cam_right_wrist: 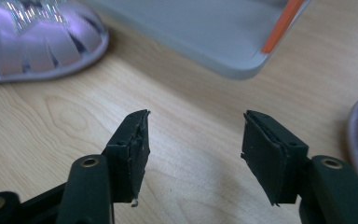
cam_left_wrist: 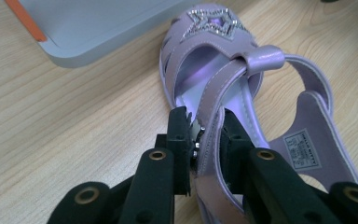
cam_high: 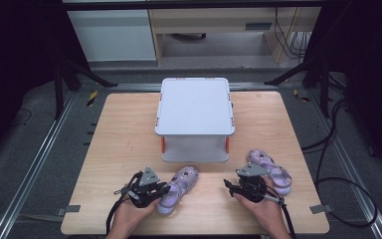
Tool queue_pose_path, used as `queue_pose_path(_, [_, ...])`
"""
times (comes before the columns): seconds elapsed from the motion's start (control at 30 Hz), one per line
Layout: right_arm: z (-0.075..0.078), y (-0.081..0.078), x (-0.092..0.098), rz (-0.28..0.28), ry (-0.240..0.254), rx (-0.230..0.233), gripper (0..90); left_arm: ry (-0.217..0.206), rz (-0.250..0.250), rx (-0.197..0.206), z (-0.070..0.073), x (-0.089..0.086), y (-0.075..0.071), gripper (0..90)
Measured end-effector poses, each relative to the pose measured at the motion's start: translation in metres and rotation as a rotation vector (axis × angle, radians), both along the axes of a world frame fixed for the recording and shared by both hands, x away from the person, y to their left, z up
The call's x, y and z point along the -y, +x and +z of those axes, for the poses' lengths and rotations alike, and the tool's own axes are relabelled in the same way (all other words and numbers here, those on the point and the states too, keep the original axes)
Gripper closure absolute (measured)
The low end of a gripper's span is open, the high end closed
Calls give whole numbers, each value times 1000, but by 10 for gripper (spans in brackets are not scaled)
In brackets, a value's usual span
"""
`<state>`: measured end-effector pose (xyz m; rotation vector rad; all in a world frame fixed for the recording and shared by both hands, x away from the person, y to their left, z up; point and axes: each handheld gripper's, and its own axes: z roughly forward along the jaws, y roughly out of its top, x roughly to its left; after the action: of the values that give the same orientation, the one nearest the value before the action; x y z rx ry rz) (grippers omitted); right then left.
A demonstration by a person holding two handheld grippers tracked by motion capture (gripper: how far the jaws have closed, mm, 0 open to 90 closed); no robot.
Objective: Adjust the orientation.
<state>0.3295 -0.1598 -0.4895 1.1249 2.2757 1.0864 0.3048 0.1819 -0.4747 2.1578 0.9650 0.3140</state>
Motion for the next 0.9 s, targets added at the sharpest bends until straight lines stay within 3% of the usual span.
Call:
queue_pose_path(0.27, [34,-1,1,17,33,27,541,-22,13,32,20,4,1,782])
queue_pose_path(0.53, [82,1,-2,46,74,85,728,-51,64,68,38,9,20,782])
queue_pose_path(0.63, [102,10,-4,50,77,100,796,-65,94,84,43,13,30,782])
queue_pose_path(0.73, [112,16,-6,53,71,112,821,-68,111,93,44,15,34,782])
queue_pose_path(0.77, [121,25,-8,59,74,125,845,-72,123,100,44,16,37,782])
queue_pose_path(0.9, [134,42,-12,63,82,137,860,-67,161,127,43,16,45,781])
